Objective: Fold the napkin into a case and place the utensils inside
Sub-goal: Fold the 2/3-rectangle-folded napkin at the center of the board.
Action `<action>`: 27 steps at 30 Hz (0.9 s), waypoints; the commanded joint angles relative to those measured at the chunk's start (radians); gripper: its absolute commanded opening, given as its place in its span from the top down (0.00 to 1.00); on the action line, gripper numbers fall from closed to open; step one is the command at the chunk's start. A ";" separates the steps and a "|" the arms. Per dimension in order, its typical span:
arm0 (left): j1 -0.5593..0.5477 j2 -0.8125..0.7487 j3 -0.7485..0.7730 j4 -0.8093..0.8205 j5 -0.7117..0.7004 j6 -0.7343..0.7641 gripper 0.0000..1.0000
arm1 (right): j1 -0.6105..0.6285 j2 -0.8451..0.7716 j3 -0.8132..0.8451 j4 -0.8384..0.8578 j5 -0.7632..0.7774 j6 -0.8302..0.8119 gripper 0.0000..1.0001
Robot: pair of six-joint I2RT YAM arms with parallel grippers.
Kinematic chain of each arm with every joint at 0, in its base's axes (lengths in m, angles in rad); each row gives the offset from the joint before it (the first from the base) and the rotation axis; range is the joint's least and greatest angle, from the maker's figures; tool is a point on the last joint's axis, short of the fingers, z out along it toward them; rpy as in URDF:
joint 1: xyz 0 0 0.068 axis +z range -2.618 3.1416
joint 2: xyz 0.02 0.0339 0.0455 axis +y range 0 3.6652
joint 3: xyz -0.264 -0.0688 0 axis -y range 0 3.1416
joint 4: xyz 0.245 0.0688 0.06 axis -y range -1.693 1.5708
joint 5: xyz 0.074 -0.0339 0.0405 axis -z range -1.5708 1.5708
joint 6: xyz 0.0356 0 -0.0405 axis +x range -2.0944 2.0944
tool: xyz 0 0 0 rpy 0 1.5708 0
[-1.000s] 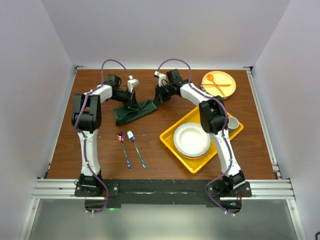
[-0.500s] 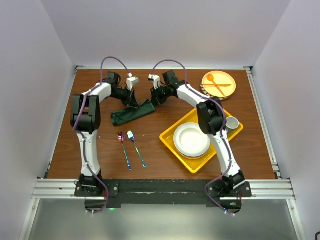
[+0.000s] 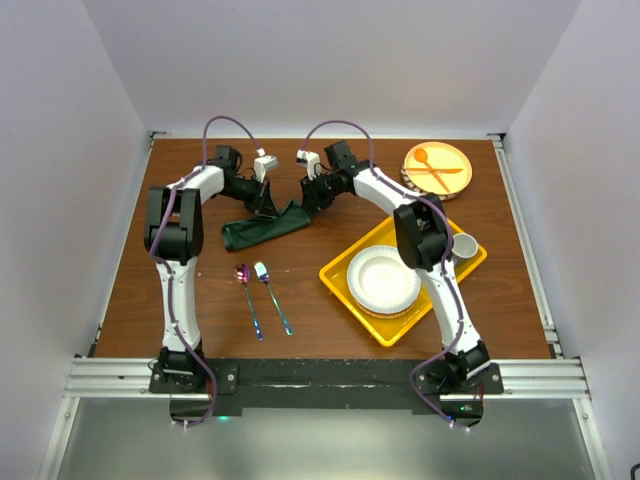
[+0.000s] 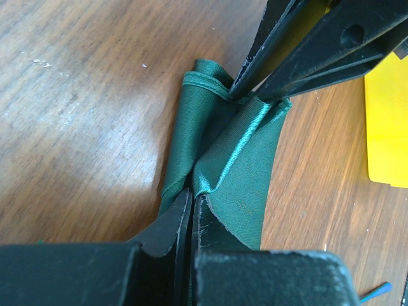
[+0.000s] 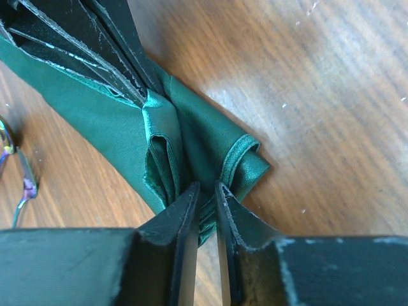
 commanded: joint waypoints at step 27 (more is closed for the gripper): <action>0.002 0.058 -0.016 -0.027 -0.084 0.061 1.00 | -0.047 -0.035 0.060 0.171 -0.282 0.152 0.40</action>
